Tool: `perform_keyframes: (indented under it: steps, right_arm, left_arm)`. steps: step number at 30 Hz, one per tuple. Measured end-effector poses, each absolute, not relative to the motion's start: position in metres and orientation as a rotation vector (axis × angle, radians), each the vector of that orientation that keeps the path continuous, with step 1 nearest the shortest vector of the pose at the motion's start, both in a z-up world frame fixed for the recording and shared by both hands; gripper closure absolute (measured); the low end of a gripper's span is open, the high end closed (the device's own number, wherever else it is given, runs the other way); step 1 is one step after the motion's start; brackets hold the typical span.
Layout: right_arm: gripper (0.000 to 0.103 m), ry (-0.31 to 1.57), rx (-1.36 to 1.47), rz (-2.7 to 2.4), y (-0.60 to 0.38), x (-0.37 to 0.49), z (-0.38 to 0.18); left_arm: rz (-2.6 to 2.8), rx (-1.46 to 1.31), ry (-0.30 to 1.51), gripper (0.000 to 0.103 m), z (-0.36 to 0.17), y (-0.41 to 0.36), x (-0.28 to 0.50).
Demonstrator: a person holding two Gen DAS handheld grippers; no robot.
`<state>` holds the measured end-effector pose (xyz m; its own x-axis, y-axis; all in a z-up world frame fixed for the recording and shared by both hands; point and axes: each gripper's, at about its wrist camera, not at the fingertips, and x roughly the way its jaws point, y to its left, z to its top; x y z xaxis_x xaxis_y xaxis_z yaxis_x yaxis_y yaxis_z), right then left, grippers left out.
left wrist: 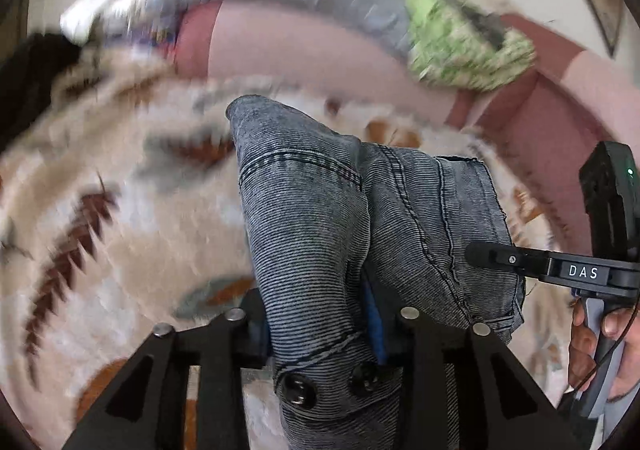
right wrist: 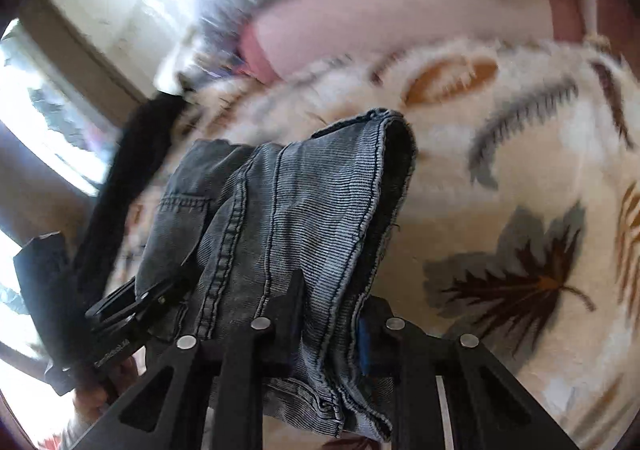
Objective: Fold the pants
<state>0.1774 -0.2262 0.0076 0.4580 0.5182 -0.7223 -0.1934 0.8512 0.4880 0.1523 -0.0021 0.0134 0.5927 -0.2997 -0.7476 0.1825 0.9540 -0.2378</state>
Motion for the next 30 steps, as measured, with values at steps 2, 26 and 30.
perform_keyframes:
  steps: [2,26,30]
  right_arm:
    - [0.052,1.105,0.338,0.371,-0.225,0.19,-0.031]
    - [0.015,0.956,0.179,0.271,-0.249,0.083,0.017]
    - [0.015,0.905,0.158,0.243,-0.24,0.106,0.039]
  left_arm:
    - [-0.188,-0.099,1.001,0.029,-0.021,-0.003,0.165]
    - [-0.101,-0.133,0.894,0.008,-0.002,0.012,0.1]
    - [-0.12,-0.168,0.896,0.008,-0.001,0.017,0.098]
